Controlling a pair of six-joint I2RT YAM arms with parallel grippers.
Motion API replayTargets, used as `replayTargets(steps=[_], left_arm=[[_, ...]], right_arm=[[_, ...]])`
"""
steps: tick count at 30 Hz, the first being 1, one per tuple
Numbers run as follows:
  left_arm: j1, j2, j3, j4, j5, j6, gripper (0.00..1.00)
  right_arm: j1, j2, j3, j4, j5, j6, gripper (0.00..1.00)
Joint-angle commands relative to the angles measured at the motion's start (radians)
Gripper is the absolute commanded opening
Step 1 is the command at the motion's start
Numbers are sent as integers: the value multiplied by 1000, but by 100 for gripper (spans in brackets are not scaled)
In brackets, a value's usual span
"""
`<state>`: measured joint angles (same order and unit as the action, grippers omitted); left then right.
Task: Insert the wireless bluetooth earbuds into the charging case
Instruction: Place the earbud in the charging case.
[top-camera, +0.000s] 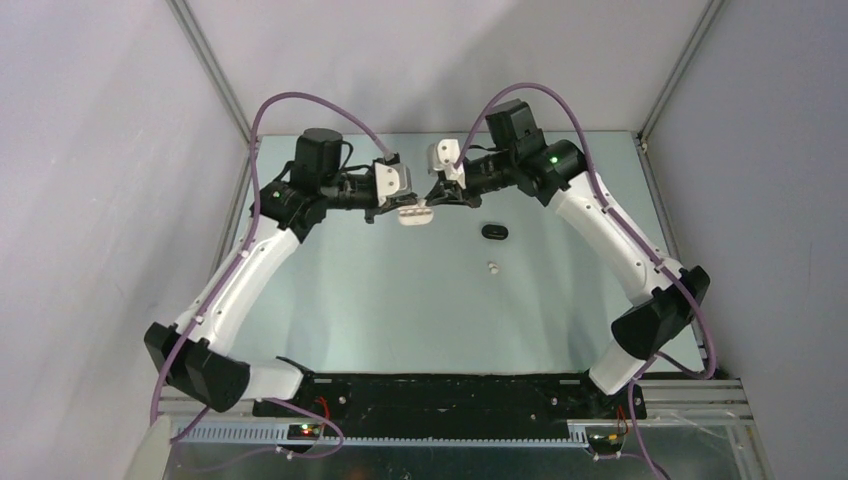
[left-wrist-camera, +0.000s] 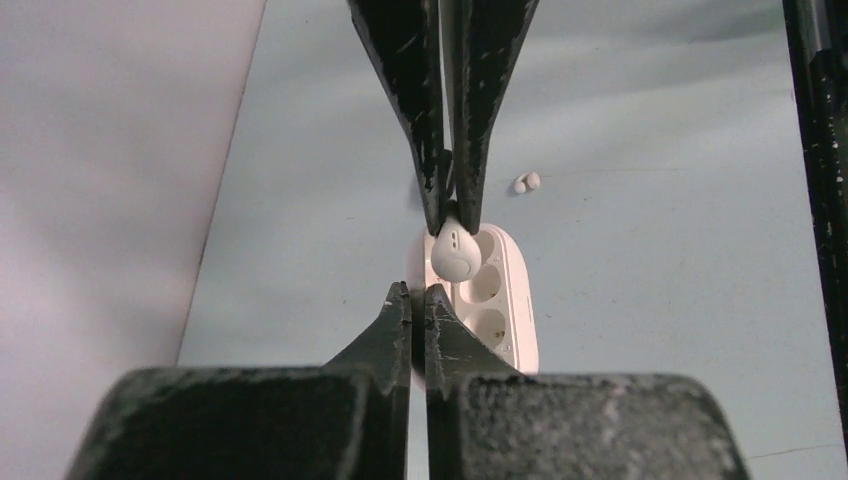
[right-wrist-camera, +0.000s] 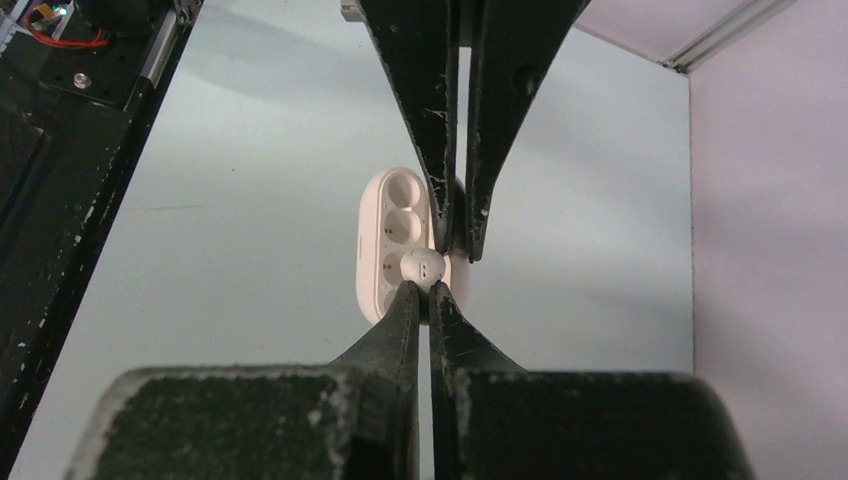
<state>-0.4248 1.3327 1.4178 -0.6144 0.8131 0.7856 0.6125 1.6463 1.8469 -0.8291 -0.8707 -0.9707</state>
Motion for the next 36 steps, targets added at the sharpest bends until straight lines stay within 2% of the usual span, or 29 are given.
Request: replayTargets(steps=[1, 21, 36], left_arm=[[-7, -47, -18, 39, -15, 82, 0], [-32, -108, -91, 148, -84, 55, 0], [-46, -124, -99, 173, -74, 6, 0]], right_arm=[[22, 15, 5, 19, 44, -25, 0], [52, 45, 40, -110, 81, -86, 0], [80, 53, 38, -95, 145, -66, 0]])
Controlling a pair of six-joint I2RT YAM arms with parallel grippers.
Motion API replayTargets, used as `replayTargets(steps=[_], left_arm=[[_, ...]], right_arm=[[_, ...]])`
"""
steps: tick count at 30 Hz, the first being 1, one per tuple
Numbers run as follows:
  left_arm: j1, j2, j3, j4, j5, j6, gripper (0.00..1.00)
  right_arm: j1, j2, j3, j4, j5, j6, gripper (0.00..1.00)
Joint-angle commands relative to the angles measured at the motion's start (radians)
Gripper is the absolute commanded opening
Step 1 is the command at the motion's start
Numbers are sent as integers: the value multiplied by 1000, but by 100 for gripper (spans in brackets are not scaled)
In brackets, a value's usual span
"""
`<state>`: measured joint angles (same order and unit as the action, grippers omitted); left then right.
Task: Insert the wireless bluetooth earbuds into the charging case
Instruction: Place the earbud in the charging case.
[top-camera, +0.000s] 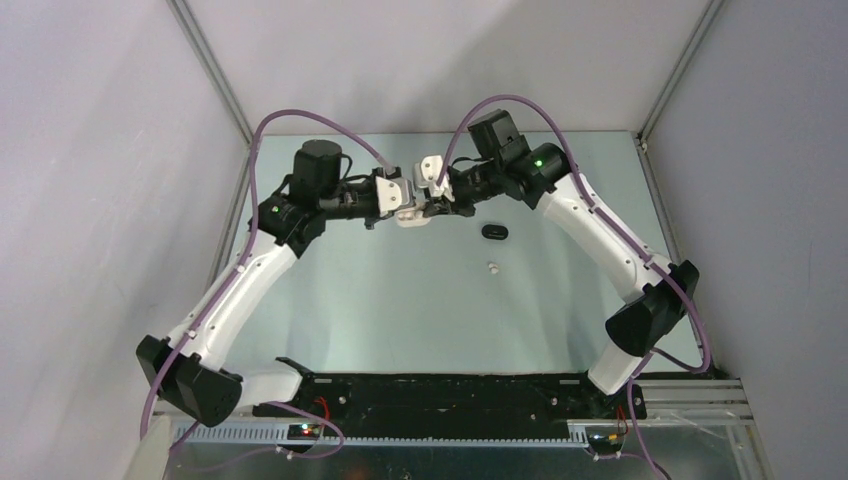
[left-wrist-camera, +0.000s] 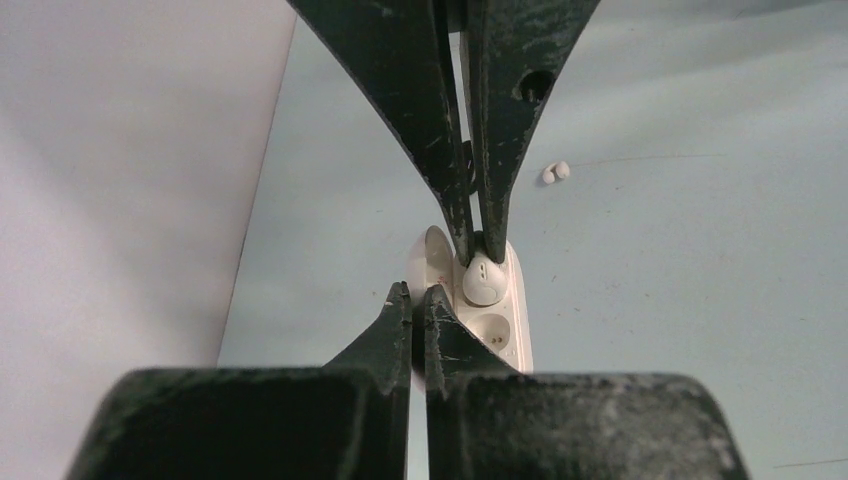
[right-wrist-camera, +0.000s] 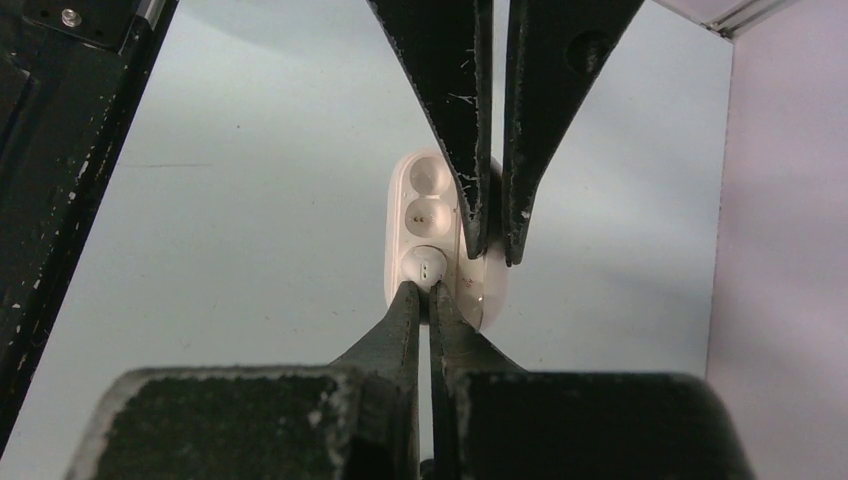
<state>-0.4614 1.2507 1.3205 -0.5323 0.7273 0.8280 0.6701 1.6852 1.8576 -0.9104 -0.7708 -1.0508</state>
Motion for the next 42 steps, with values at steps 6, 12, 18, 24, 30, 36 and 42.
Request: replayTargets(steps=[6, 12, 18, 24, 30, 36, 42], left_arm=[[-12, -51, -13, 106, 14, -68, 0], [-18, -57, -25, 124, 17, -91, 0], [-23, -68, -35, 133, 18, -74, 0], [-28, -76, -53, 135, 8, -61, 0], [-29, -88, -84, 137, -7, -43, 0], [-29, -92, -102, 140, -12, -33, 0], [-29, -98, -112, 141, -20, -17, 0]], right_arm=[[37, 18, 25, 25, 91, 50, 0], [48, 17, 17, 53, 98, 80, 4], [53, 18, 12, 58, 101, 104, 7], [53, -13, -25, 102, 137, 152, 19], [52, -119, -142, 244, 134, 181, 31], [34, -185, -173, 266, 68, 217, 36], [-13, -232, -184, 322, 14, 330, 39]])
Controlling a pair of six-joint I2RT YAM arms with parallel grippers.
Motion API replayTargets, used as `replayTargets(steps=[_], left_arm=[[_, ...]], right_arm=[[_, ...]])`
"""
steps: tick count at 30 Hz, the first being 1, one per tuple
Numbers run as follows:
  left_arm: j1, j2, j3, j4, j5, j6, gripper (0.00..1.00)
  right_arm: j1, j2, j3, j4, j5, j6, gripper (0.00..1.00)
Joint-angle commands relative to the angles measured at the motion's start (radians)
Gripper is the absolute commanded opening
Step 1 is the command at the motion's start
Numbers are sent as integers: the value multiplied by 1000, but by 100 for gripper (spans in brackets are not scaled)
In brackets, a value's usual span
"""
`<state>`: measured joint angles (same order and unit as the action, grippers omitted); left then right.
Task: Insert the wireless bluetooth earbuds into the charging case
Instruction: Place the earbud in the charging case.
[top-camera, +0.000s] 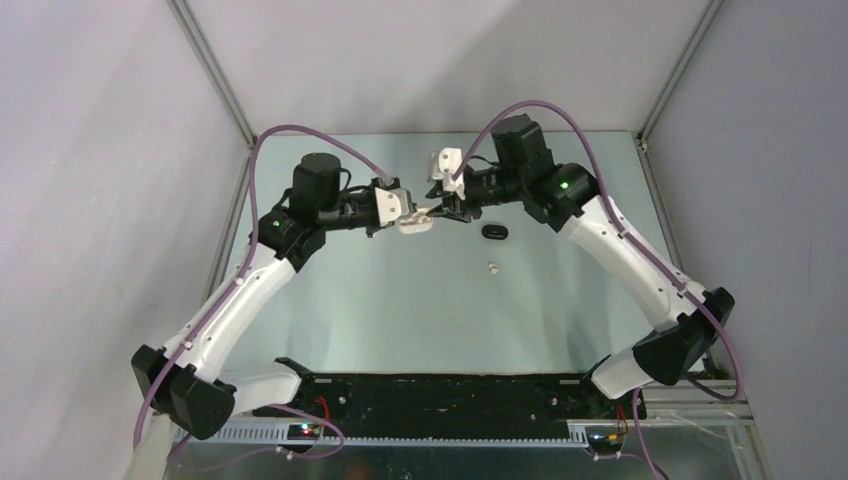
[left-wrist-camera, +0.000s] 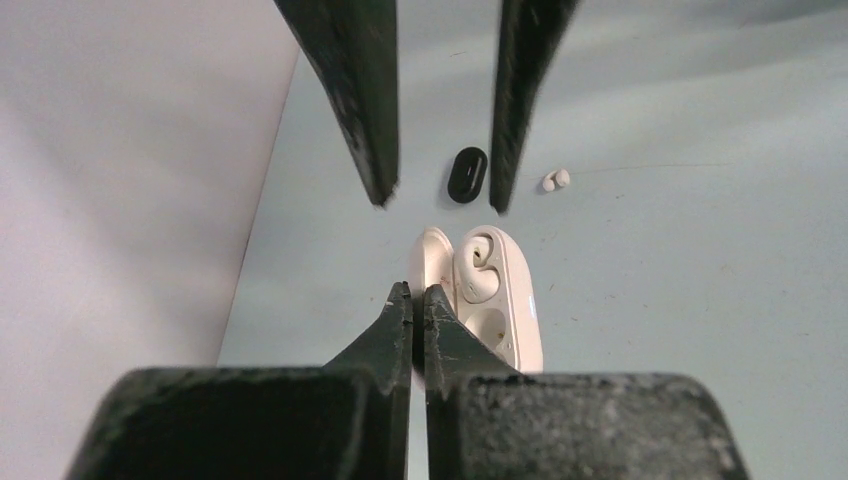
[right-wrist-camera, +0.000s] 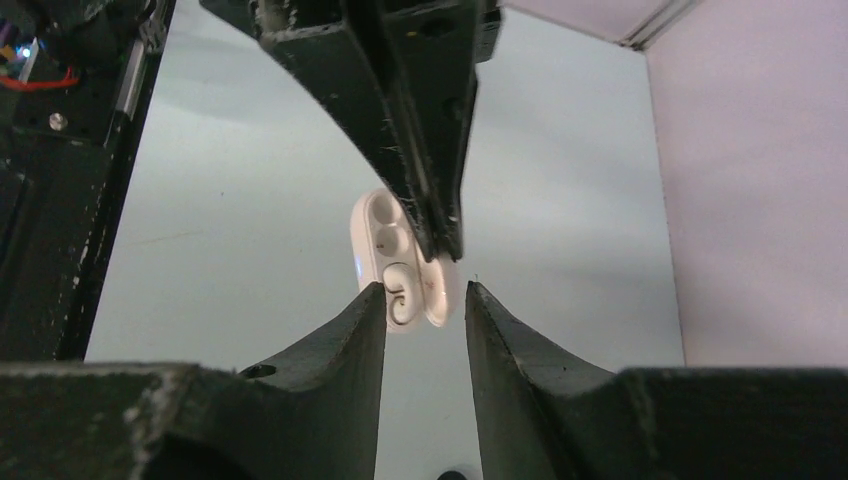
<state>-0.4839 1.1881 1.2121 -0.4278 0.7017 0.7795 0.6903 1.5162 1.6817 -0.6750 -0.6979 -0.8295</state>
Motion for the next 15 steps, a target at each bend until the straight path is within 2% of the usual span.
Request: replayTargets(steps=[1, 5, 8, 11, 15], left_arm=[[-7, -38, -5, 36, 1, 35, 0], [-7, -47, -13, 37, -17, 37, 0], [-6, -59, -14, 36, -39, 31, 0], [-4, -68, -17, 36, -73, 6, 0], [15, -85, -35, 37, -106, -35, 0]], right_arm=[[-56, -69, -20, 100, -71, 135, 39], [-173, -85, -81, 128, -145, 275, 36], [-255, -89, -144, -14, -156, 178, 33], [-286, -101, -276, -127, -77, 21, 28], [-292, -73, -439, -122, 23, -18, 20]])
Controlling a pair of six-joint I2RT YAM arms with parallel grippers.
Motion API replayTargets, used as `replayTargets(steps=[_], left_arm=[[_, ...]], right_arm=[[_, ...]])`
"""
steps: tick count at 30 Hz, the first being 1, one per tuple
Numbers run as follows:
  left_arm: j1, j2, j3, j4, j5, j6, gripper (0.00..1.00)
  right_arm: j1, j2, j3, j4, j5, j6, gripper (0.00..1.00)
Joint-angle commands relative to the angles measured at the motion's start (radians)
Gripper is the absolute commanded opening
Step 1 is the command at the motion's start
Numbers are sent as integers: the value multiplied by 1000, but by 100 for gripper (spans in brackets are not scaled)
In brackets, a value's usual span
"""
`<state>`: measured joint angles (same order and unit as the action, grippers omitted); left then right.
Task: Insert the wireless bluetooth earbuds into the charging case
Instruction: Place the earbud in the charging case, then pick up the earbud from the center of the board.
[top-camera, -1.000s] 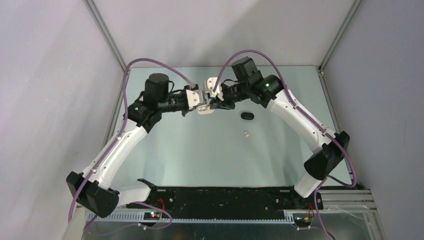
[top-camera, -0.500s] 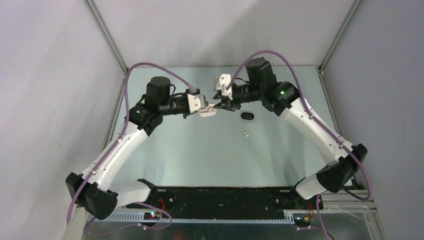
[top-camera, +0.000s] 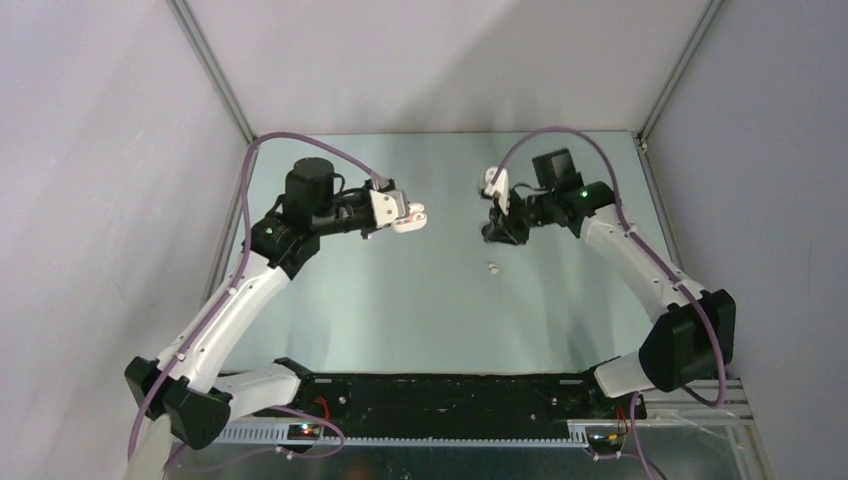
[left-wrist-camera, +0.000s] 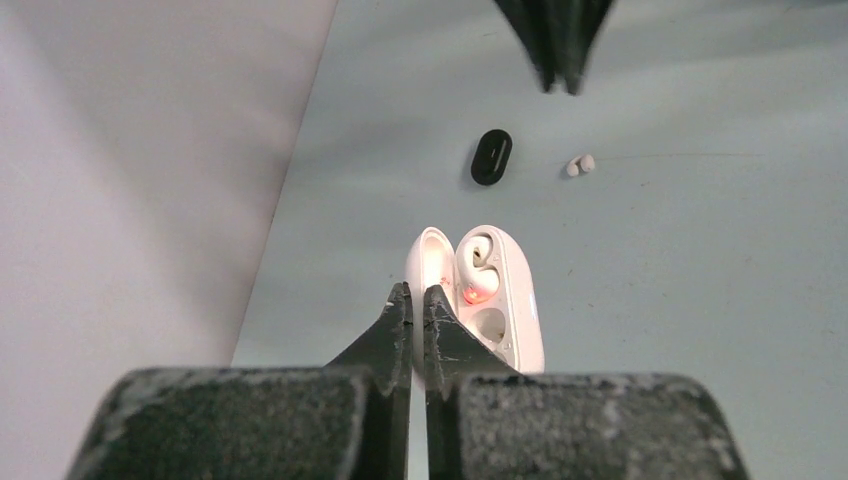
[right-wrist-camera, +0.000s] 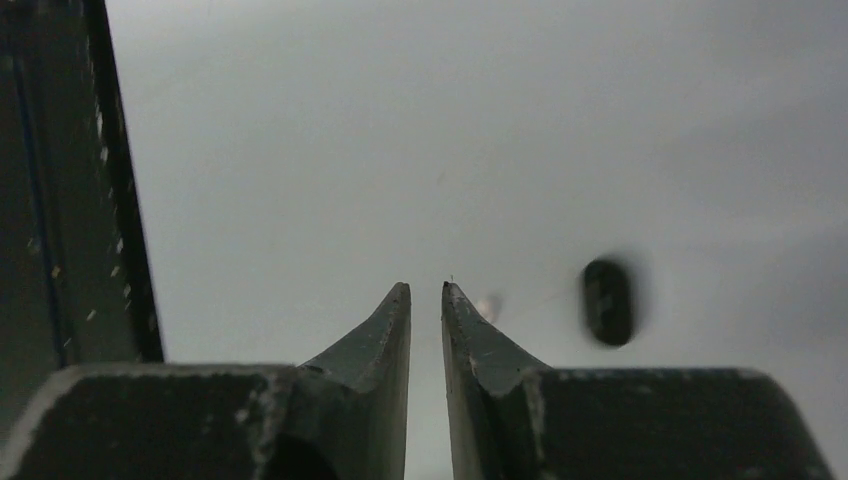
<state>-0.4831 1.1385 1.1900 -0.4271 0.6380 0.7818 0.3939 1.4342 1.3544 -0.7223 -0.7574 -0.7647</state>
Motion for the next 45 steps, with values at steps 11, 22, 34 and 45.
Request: replayTargets(steps=[11, 22, 34, 45], left_arm=[[68, -83, -67, 36, -82, -108, 0], [94, -95, -79, 35, -129, -140, 0], [104, -82, -72, 37, -148, -124, 0], [109, -89, -84, 38, -145, -109, 0]], right_arm=[[-141, 284, -155, 180, 227, 608, 18], [-157, 468, -128, 220, 261, 741, 29], [-131, 522, -100, 186, 258, 735, 27], [-71, 503, -105, 141, 423, 739, 24]])
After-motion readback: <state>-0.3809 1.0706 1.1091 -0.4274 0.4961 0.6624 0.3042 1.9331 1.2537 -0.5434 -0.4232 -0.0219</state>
